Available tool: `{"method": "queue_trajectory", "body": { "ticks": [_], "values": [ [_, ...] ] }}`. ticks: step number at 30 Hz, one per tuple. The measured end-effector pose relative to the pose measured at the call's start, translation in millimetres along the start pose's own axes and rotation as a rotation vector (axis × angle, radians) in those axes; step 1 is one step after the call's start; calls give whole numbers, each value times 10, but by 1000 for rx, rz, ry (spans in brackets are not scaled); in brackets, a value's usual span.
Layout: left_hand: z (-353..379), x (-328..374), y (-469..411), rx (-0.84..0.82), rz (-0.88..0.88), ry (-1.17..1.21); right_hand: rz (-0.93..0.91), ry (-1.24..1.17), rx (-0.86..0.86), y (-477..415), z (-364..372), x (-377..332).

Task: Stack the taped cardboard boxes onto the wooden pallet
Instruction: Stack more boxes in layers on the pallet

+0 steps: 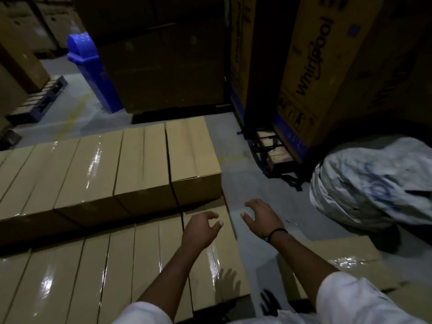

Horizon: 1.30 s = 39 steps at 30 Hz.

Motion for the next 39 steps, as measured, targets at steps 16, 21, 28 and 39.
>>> {"method": "queue_trajectory", "body": {
  "ticks": [16, 21, 28, 39],
  "values": [
    [2715, 2358, 1127, -499, 430, -79, 596, -193, 284, 3157, -927, 3435],
    [3460, 3112, 1760, -656, 570, -65, 802, -261, 364, 4329, -944, 4224],
    [3825, 3352, 2029, -760, 633, -125, 916, -347, 399, 4757, -773, 4457],
    [3799, 2952, 819, -718, 504, -92, 918, -419, 326, 3645, -679, 4486]
  ]
}}
Point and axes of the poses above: each hand's wrist, its own y-axis away from the middle knuckle, its own z-axis out of the palm, x = y × z, the point moved 9 cm from there along -y, towards the middle knuckle, and after that the axes turned 8 degrees about z, right-handed, at the moved point
